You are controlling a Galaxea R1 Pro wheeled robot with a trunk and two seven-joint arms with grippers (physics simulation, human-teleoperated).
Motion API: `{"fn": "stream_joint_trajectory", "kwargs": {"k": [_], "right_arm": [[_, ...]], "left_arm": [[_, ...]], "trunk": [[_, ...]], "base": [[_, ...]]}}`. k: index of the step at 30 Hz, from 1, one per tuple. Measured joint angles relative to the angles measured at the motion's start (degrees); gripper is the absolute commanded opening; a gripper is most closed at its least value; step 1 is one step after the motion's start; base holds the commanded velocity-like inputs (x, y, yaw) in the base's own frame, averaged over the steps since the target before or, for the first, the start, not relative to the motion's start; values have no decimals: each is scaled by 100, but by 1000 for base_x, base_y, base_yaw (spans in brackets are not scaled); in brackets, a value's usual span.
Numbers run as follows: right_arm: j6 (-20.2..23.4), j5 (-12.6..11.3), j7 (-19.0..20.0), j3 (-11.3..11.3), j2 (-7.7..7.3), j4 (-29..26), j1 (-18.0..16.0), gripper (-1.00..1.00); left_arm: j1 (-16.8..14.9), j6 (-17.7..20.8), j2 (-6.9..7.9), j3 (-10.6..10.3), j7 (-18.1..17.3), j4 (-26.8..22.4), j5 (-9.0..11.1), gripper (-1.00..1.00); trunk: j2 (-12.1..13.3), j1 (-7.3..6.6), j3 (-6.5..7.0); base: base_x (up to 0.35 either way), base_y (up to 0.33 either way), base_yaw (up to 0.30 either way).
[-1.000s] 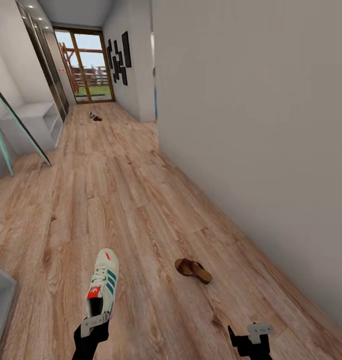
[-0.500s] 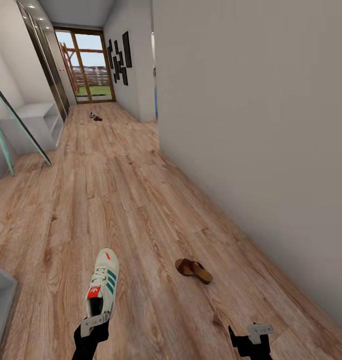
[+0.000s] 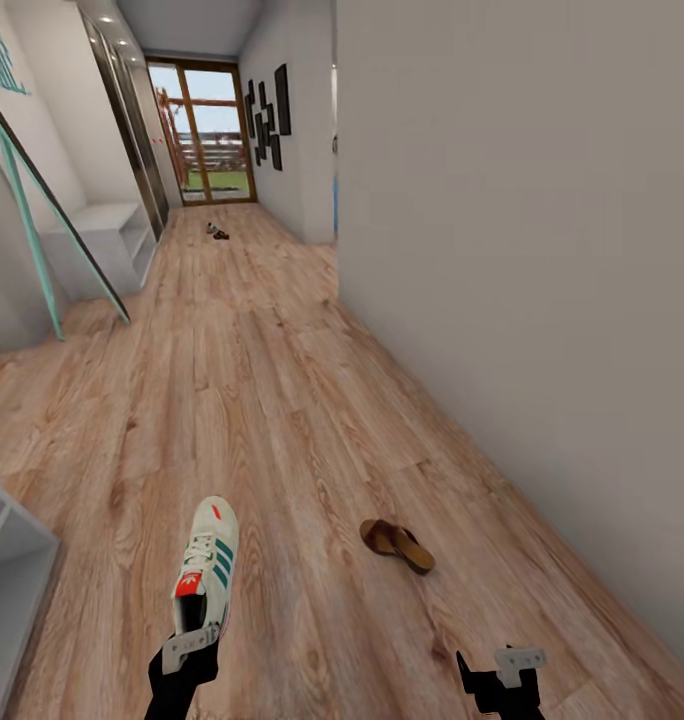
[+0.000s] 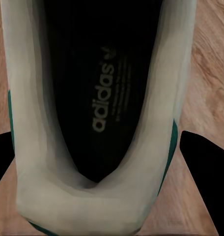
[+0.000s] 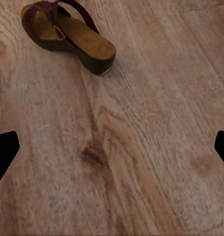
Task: Pick up the two gym shoes and the two sandals from the corridor floor and place them onto the hallstand (shoe rack) in the corridor, making sure they are on the rack and not on the floor. Arrange them so the two gym shoes are next to each other and the two sandals are next to each other.
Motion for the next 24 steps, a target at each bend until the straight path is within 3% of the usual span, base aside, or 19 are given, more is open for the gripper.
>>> {"fn": "stream_joint_trajectory", "kwargs": {"k": [24], "right_arm": [[0,0,-1,0,0,16,-1,100]], "left_arm": [[0,-2,-1,4,2,0,0,-100]], "trunk": [[0,0,0]], "base": [[2,-262,278]]}}
